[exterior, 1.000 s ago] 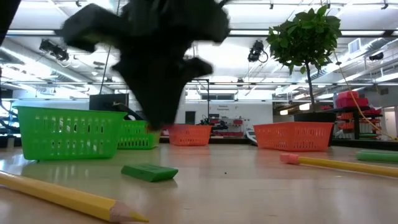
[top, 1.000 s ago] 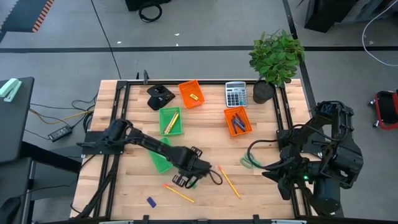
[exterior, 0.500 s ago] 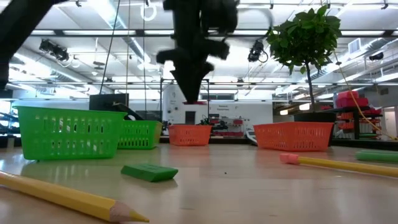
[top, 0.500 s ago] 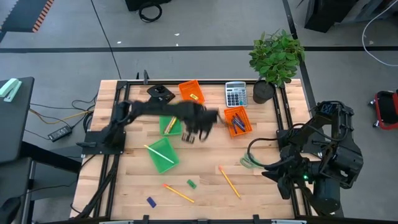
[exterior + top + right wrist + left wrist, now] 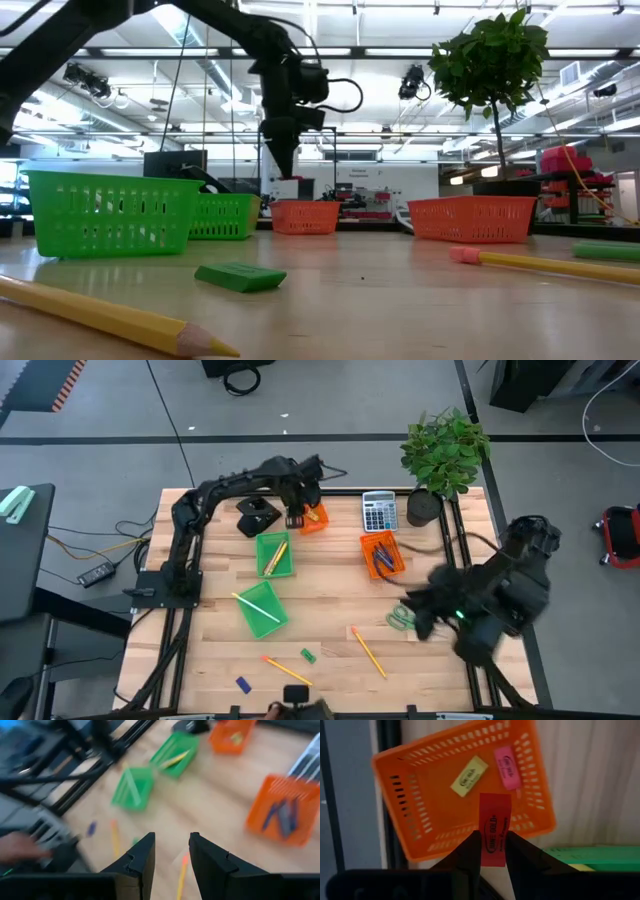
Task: Sort crayons/erasers/pens/pencils in bins
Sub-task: Put the red eraser into the top orange bin, then put the green eraser into the top orange bin
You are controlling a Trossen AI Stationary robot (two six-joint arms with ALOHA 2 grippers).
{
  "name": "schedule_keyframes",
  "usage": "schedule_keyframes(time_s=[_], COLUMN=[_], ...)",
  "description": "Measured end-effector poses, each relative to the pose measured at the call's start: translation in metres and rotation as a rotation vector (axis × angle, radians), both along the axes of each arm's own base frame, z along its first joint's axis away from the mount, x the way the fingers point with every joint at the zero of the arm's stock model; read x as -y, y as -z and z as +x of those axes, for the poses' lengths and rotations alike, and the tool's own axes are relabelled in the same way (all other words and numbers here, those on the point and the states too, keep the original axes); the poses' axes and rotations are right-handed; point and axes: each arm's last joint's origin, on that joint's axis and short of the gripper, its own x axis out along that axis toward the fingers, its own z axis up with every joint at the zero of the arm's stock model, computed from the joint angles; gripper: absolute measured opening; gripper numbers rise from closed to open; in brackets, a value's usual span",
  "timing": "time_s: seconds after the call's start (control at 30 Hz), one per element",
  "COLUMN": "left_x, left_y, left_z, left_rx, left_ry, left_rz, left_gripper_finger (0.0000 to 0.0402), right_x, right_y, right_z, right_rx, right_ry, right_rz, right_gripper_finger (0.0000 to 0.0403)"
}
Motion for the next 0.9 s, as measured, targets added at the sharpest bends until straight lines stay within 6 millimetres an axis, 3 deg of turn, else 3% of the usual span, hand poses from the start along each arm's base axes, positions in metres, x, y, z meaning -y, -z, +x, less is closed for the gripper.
schedule_keyframes(time_s=[0.23, 0.37, 0.57, 0.9], left_x=[-0.021, -0.025, -0.026, -0.025], left_y=[-0.001, -0.003, -0.006, -0.002], left_z=[-0.004, 0.001, 0.008, 0.005], left_rx=[0.091, 0.155, 0.21, 0.181], left_ry=[-0.01, -0.039, -0.03, -0.041], left_rz=[0.008, 0.04, 0.075, 0.054], left_gripper_finger=[0.0085, 0.0098, 0.0118, 0.0133], right_x=[0.056, 0.074, 0.09, 0.093], right_y=[-0.004, -0.005, -0.008, -0.006], right_z=[0.033, 0.046, 0.062, 0.064], right_rx=[-0.052, -0.041, -0.034, -0.113], right_ry=[0.162, 0.23, 0.203, 0.099], right_rz=[-0.075, -0.043, -0.032, -0.024], right_gripper_finger=[0.0127, 0.0127, 0.0127, 0.0127])
